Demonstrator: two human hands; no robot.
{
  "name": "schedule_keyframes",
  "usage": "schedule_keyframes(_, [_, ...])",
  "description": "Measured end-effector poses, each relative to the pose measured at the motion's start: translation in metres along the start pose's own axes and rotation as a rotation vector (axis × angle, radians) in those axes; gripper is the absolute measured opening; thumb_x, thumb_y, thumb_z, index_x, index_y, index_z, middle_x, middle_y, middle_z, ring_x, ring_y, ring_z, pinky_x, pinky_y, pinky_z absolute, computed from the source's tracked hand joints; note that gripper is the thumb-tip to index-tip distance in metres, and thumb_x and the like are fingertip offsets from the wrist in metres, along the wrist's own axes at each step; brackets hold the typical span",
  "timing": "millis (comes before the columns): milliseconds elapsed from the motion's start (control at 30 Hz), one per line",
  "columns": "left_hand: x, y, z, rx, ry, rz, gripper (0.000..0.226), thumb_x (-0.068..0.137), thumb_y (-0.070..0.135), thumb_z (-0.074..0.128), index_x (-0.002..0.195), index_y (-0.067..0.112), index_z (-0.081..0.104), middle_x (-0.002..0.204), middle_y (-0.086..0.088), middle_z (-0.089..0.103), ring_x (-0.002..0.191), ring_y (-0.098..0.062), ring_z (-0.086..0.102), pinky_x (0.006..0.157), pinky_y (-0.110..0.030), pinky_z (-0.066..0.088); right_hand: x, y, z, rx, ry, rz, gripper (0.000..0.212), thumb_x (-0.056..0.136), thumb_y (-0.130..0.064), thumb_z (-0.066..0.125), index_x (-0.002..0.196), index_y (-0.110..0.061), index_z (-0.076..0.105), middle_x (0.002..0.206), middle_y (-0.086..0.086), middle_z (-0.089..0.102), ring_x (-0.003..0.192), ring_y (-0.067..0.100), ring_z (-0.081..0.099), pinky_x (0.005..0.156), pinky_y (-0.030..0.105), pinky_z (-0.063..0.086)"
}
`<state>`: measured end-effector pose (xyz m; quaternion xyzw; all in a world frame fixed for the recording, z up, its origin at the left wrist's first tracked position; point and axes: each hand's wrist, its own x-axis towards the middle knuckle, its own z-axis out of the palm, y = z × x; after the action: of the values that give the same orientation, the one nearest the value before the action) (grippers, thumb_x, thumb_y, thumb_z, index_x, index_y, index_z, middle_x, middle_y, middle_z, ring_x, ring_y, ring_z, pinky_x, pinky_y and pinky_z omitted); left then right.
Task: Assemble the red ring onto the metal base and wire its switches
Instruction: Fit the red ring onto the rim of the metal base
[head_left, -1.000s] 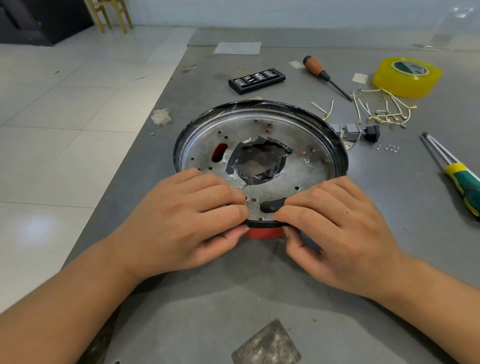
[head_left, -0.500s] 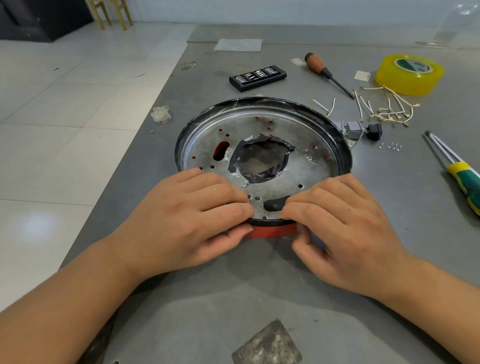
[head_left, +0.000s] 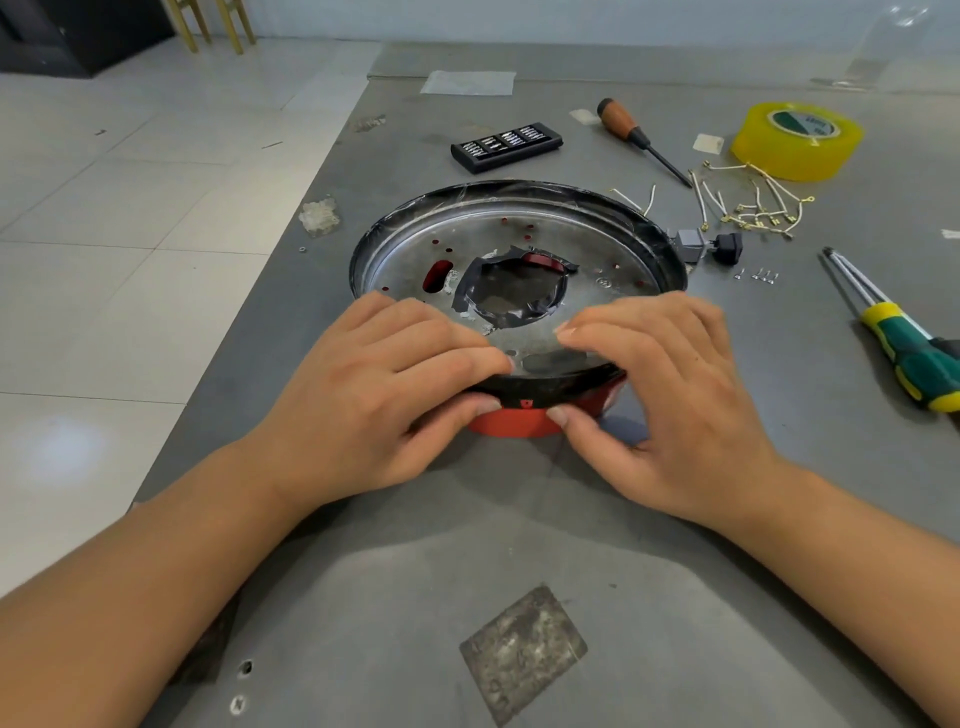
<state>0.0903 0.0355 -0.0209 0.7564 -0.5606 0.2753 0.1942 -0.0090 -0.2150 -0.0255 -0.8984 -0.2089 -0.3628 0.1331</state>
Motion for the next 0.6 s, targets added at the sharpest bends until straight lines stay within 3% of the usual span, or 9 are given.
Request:
schedule_keyframes(133, [-0.0009,0.0016,0.0007,0.015,0.059,-0.031,0.023,0.105,0.027,0.065,0.118,0.013,0.077,0.110,0.003,0.075,0.097,-0.026,0.069,0.083,-0.038,0.042,-0.0029,0.0004,-0.0034,-0.010,-0.008,0.031,0.049,0.086,-0.034,0.076,0.126,-0.012,0.060,0.132,0.003,0.063,0.123,0.027,0.058,0.106,0.047,0.036])
schedule_keyframes(467, [-0.0035,0.0038,0.0034,0.017,0.011,-0.027,0.023,0.105,0.032,0.066,0.120,0.019,0.078,0.111,0.004,0.075,0.098,-0.022,0.066,0.084,-0.034,0.039,-0.0035,0.0007,-0.0021,-0.039,-0.006,0.002,0.021,0.092,-0.035,0.072,0.096,-0.015,0.072,0.122,-0.004,0.067,0.113,0.021,0.062,0.101,0.047,0.035])
schedule_keyframes(600, [-0.0043,0.0027,0.0037,0.010,-0.010,0.002,0.022,0.104,0.032,0.067,0.119,0.020,0.078,0.110,0.004,0.074,0.095,-0.024,0.066,0.079,-0.039,0.045,-0.0031,0.0022,-0.0009,-0.021,-0.014,-0.024,0.018,0.093,-0.032,0.071,0.092,-0.014,0.072,0.117,-0.004,0.069,0.107,0.021,0.063,0.099,0.046,0.036])
